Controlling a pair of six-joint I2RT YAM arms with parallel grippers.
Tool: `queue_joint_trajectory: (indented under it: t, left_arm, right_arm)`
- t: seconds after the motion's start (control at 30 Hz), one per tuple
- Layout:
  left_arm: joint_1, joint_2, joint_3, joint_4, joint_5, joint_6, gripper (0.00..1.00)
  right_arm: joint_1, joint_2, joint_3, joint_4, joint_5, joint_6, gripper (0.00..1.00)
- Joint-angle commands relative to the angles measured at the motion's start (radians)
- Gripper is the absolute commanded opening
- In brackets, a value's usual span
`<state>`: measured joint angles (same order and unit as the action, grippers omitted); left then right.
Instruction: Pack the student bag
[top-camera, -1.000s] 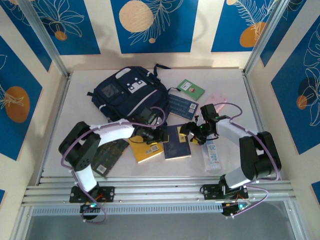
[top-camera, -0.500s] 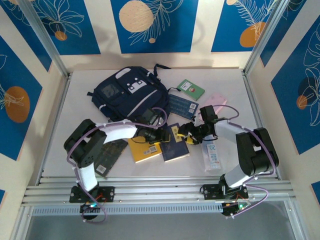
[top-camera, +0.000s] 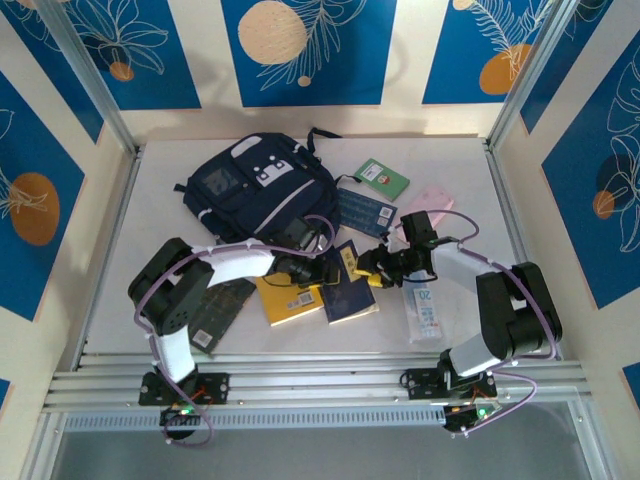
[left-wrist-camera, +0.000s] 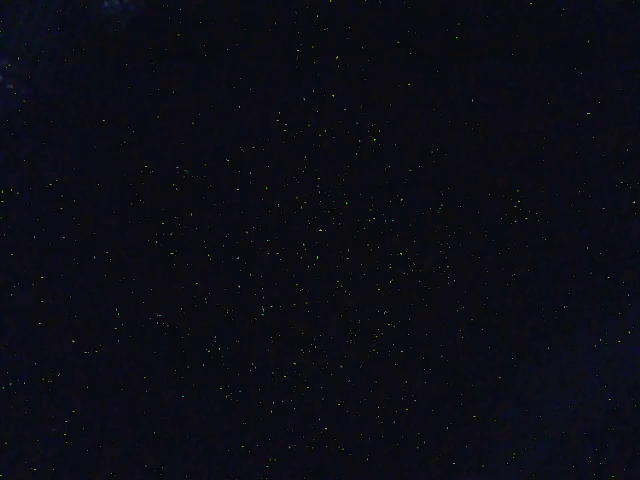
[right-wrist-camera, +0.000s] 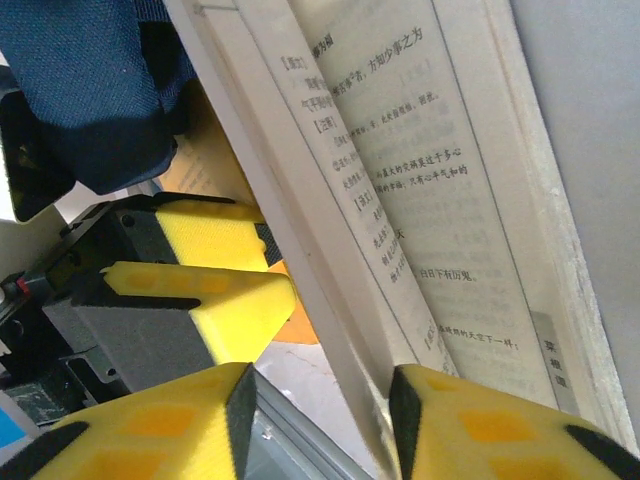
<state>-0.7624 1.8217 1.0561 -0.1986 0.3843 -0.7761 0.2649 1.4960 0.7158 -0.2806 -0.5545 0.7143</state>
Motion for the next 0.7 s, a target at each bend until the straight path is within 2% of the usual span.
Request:
queue_joint_trajectory:
  t: [0.0, 0.2, 0.27, 0.4, 0.67]
  left_arm:
    - [-0.008, 0.03, 0.014, -0.057, -0.012, 0.028, 0.46]
    - [-0.002, -0.006, 0.026, -0.101, -0.019, 0.041, 0.46]
    - [0.002, -0.032, 0.031, -0.135, -0.032, 0.052, 0.46]
    - [0.025, -0.102, 0.025, -0.193, -0.036, 0.065, 0.52]
    - [0.081, -0.198, -0.03, -0.157, 0.03, -0.024, 0.63]
  right_arm:
    - [0.023, 0.046, 0.009, -0.034, -0.027, -0.024, 0.36]
    - [0.024, 0.073, 0.019, -0.049, 0.044, -0.042, 0.07]
    - [0.022, 0.057, 0.024, -0.066, 0.077, -0.049, 0.0]
    - [0.005, -0.011, 0.022, -0.086, 0.112, -0.037, 0.0]
    - [-0.084, -0.076, -0.014, 0.001, -0.076, 0.074, 0.0]
